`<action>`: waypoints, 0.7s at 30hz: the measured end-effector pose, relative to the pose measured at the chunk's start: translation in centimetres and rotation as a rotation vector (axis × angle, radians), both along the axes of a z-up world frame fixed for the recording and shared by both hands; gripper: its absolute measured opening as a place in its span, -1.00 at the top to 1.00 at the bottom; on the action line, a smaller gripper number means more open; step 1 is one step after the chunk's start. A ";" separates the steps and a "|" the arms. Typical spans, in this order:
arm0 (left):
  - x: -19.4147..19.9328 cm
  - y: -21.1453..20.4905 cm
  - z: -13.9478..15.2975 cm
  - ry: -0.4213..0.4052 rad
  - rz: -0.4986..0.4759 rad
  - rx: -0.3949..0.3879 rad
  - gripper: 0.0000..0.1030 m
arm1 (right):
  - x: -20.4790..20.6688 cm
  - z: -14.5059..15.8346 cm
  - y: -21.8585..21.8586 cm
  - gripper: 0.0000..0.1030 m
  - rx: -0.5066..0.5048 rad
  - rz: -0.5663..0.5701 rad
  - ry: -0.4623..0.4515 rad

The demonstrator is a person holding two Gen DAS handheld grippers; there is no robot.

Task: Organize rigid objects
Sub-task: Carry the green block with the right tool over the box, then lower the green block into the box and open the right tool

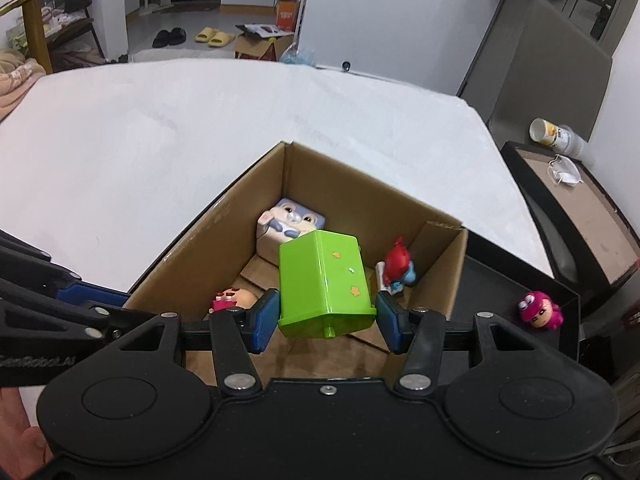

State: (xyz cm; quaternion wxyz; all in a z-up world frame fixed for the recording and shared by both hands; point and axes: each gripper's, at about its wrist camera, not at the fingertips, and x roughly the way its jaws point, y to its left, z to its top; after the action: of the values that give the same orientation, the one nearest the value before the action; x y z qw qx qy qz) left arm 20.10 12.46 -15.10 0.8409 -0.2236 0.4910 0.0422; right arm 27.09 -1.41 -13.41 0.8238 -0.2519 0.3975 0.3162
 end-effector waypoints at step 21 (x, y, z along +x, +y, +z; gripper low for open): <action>0.2 -0.2 -0.1 0.003 -0.011 -0.003 0.70 | 0.4 -1.2 0.6 -0.03 -0.055 -0.008 0.089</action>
State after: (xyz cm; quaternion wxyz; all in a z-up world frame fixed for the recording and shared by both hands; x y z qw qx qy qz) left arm 20.29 12.30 -15.24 0.8400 -0.2222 0.4936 0.0371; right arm 27.53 -0.83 -14.63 0.7994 -0.2583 0.4432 0.3128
